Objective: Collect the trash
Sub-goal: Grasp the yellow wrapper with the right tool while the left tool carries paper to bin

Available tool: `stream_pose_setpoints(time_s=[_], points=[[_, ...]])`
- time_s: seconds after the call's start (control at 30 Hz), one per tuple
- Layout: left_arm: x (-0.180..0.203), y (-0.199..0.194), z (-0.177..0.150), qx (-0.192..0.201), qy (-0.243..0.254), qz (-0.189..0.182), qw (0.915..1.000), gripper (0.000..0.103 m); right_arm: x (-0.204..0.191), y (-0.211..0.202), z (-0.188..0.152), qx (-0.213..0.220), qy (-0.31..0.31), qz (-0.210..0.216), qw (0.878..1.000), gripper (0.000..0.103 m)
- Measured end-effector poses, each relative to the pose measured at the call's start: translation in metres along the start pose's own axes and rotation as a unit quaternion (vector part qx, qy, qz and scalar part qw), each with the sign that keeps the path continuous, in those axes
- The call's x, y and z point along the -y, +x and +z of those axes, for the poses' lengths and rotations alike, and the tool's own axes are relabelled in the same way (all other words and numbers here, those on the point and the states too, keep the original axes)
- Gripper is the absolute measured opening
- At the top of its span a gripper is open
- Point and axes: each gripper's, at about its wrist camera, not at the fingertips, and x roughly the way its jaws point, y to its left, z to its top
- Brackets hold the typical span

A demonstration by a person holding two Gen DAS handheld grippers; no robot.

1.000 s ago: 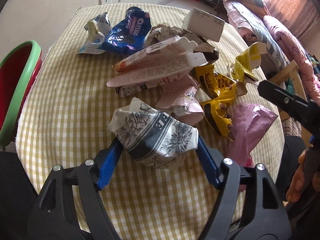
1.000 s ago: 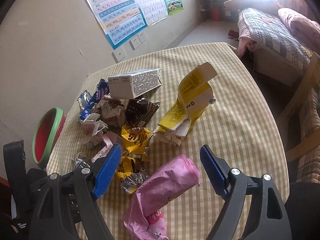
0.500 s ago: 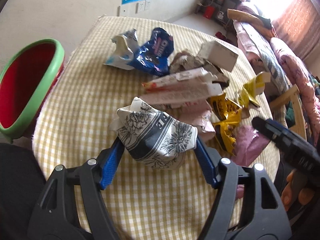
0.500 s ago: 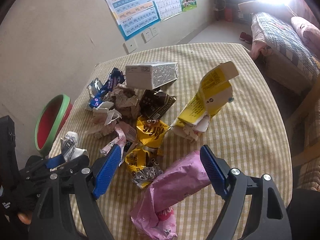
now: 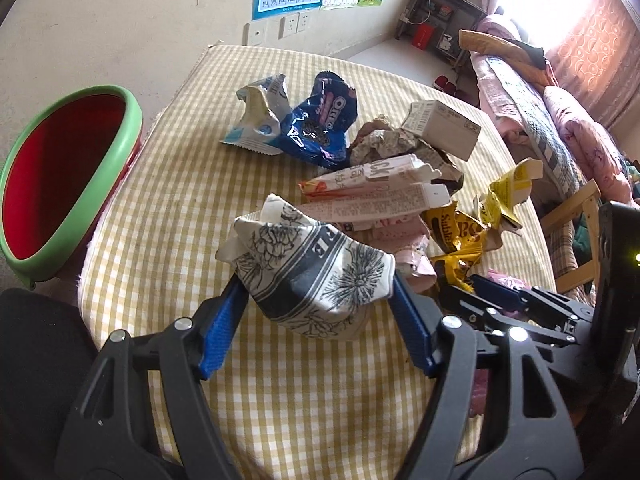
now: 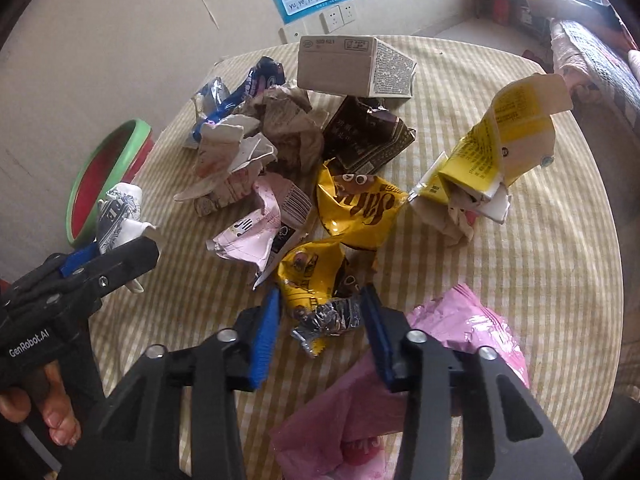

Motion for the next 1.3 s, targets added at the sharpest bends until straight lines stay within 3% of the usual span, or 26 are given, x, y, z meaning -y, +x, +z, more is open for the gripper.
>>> stream_pose_setpoints(time_s=[0.1,0.8,1.3], points=[[0.000,-0.002,0.001,0.007,0.000,0.003,1.0000,0.068,-0.006,-0.001,-0.002,0.001,-0.005,0.006,1.000,0.028],[-0.024,-0.065,0.024,0.112,-0.013,0.045,0.9926,0.069,-0.045,-0.075,0.023,0.095,-0.030,0.042,0.994,0.027],[-0.040,-0.088,0.030,0.146,-0.025,0.065,0.9869,0.069,-0.082,-0.078,0.036,0.106,-0.069,0.058,0.990,0.027]])
